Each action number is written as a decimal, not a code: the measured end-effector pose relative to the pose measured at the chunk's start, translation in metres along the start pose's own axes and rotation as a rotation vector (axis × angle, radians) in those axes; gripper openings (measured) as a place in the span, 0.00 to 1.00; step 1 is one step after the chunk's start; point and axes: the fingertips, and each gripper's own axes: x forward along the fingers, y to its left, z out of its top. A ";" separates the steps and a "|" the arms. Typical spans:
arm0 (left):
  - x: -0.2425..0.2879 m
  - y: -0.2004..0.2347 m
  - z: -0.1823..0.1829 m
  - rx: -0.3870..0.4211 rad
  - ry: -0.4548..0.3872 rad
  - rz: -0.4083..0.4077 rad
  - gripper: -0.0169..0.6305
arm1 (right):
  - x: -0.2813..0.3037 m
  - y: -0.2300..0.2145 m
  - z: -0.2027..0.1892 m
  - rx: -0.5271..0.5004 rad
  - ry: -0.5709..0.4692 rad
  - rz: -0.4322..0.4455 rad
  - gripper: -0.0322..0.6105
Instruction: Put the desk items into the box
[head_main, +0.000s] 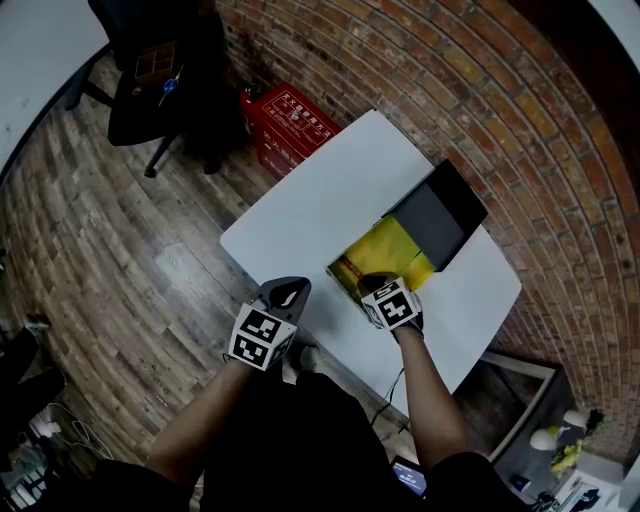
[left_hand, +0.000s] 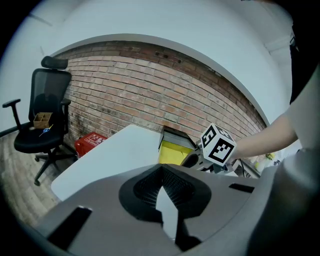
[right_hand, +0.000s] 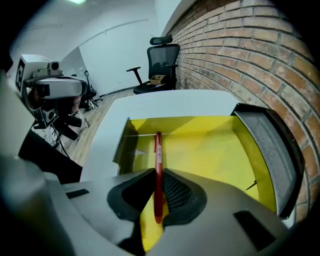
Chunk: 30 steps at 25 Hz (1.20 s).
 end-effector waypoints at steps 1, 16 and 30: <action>0.000 0.001 0.000 -0.001 0.000 0.001 0.05 | 0.001 0.001 -0.001 0.000 0.005 0.003 0.15; -0.006 0.005 -0.001 0.000 0.004 0.027 0.05 | 0.002 0.004 -0.002 -0.014 0.011 0.015 0.16; -0.022 -0.035 0.006 0.014 -0.043 0.089 0.05 | -0.073 0.002 0.017 0.166 -0.320 0.019 0.13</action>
